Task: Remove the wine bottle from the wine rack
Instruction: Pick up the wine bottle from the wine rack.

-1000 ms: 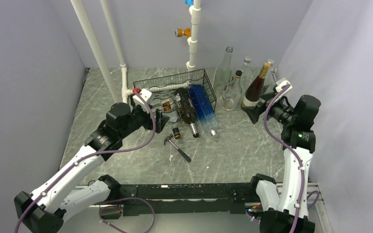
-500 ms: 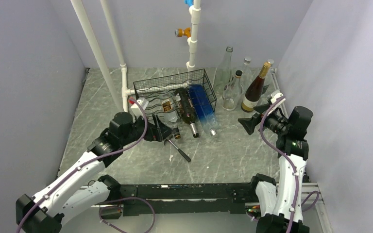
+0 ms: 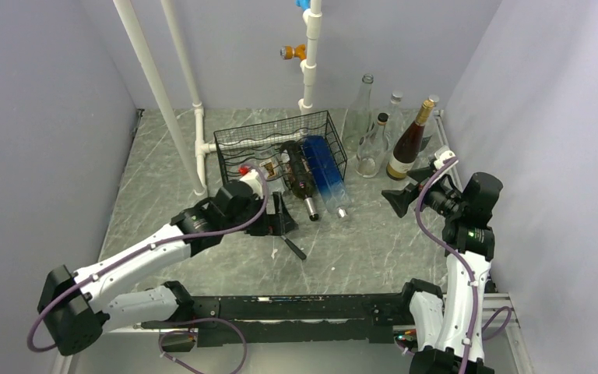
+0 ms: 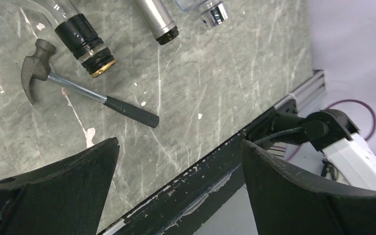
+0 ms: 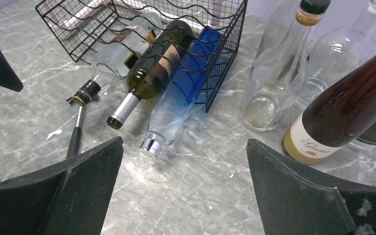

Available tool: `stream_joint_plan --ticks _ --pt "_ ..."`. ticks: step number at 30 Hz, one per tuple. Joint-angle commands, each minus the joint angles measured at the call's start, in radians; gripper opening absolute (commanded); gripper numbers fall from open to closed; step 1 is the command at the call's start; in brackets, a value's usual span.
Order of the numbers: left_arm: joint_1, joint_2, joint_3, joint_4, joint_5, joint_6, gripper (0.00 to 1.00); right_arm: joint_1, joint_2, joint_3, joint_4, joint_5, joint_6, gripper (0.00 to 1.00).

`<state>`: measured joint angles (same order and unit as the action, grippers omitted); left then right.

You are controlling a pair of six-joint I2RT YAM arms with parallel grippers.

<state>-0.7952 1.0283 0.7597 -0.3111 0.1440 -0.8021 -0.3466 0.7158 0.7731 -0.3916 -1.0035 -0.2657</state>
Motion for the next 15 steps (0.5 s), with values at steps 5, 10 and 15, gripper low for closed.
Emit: stream_joint_plan --ticks 5,10,15 --pt "-0.132 0.177 0.234 -0.214 -0.327 -0.101 0.99 -0.004 -0.011 -0.023 0.064 -0.012 0.004 1.00" --pt "-0.174 0.304 0.343 -0.299 -0.467 -0.200 0.99 -0.004 -0.009 -0.035 0.073 -0.030 0.010 1.00" --pt "-0.201 0.425 0.465 -0.430 -0.586 -0.216 0.99 -0.004 -0.017 -0.037 0.077 -0.044 0.014 1.00"
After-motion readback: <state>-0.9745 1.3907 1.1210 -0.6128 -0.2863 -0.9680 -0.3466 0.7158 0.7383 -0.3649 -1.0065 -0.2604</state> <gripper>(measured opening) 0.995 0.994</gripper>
